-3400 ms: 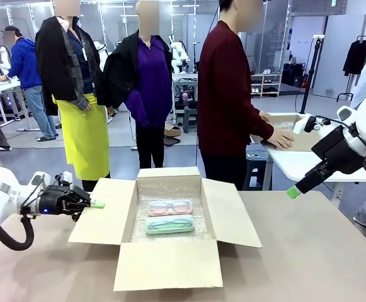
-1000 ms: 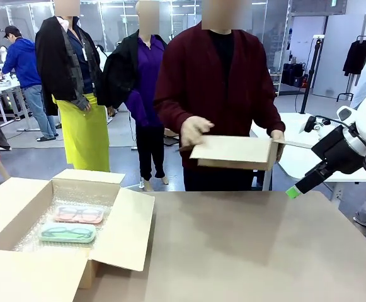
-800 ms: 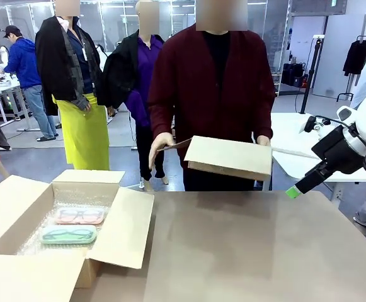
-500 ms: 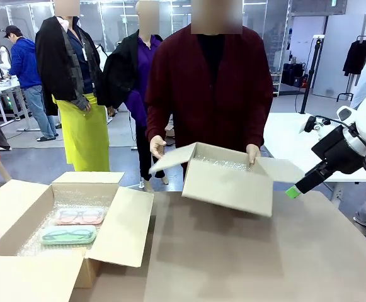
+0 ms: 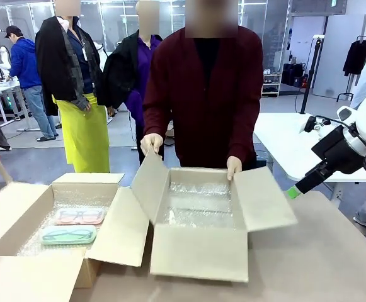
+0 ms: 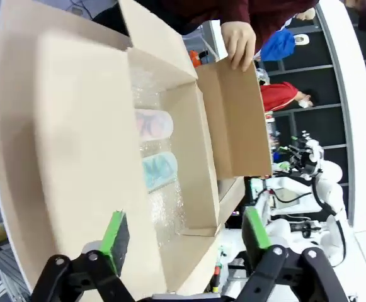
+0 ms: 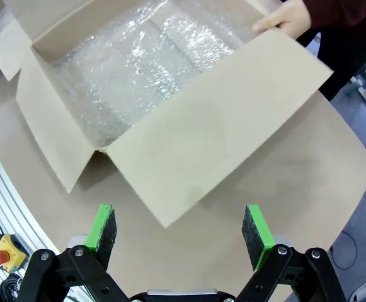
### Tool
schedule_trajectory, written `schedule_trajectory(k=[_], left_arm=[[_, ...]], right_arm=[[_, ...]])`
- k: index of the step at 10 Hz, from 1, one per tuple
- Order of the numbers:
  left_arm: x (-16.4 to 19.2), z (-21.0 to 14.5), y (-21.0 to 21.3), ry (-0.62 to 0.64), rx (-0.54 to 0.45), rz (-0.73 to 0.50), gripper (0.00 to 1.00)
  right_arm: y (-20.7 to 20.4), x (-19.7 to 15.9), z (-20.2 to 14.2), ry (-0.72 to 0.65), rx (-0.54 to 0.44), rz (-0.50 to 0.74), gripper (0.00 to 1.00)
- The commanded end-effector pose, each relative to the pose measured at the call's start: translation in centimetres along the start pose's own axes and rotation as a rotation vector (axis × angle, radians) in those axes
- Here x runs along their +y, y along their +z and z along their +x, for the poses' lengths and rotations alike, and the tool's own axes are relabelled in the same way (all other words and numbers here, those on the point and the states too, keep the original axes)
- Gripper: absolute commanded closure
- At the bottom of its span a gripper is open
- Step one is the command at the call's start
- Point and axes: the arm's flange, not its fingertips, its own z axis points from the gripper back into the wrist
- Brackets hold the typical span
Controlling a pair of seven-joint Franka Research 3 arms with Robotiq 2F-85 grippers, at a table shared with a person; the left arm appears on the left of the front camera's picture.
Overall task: Pack the glasses set securely to prepare it for shipping.
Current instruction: Position the Package Box on the left side of the table.
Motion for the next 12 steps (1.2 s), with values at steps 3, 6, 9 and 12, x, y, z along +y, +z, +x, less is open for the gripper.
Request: schedule_trajectory(k=[3,6,9,12], left_arm=[[-3.2,-2.5,-2.3,-0.078,0.010,0.116,0.00],[-3.7,-1.5,-1.7,-0.059,0.008,0.083,0.00],[-3.7,-1.5,-1.7,-0.059,0.008,0.083,0.00],[-3.7,-1.5,-1.7,-0.059,0.008,0.083,0.00]], right_arm=[[0.0,0.2,0.3,-0.020,0.007,-0.025,0.00],[0.0,0.2,0.3,-0.020,0.007,-0.025,0.00],[0.0,0.2,0.3,-0.020,0.007,-0.025,0.00],[0.0,0.2,0.3,-0.020,0.007,-0.025,0.00]])
